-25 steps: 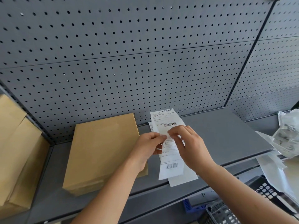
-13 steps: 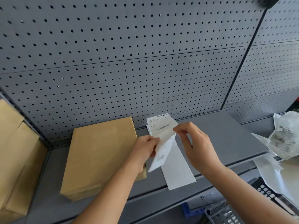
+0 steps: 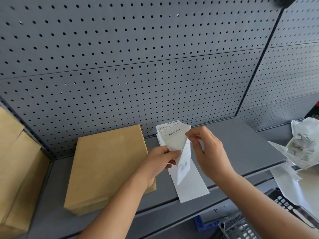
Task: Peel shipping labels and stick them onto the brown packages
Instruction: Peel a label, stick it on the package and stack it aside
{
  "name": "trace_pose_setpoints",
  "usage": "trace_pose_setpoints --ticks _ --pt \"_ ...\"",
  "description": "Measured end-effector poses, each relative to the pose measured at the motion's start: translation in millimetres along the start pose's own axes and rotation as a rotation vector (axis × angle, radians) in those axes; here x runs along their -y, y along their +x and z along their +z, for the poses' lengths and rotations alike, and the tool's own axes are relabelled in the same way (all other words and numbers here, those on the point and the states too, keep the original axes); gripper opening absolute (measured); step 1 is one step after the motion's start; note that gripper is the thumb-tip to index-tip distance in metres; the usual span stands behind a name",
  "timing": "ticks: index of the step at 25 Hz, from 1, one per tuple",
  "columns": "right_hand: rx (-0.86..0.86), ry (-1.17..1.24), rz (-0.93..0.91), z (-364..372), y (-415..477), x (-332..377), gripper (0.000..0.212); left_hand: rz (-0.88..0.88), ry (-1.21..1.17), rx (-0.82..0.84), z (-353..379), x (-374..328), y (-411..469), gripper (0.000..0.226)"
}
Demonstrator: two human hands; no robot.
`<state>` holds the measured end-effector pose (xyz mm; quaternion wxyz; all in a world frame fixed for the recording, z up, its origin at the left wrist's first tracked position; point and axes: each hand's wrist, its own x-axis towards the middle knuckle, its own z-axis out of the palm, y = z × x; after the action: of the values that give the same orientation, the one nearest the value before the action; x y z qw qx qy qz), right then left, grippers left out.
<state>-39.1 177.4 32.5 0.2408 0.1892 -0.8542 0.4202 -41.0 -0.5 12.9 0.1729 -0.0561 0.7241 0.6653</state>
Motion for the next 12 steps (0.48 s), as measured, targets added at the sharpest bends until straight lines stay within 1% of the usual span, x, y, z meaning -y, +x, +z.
trace_pose_setpoints --ticks 7,10,12 --pt "-0.026 0.028 0.013 -8.4 1.9 10.4 0.013 -0.028 0.062 -0.106 2.1 3.1 7.0 0.023" --pt "-0.057 0.036 0.0 -16.5 6.2 19.7 0.013 -0.039 0.168 -0.145 6.6 -1.4 3.7 0.025" --pt "-0.076 0.043 -0.011 -22.1 9.2 26.4 0.014 -0.033 0.272 -0.153 9.2 -3.1 2.8 0.021"
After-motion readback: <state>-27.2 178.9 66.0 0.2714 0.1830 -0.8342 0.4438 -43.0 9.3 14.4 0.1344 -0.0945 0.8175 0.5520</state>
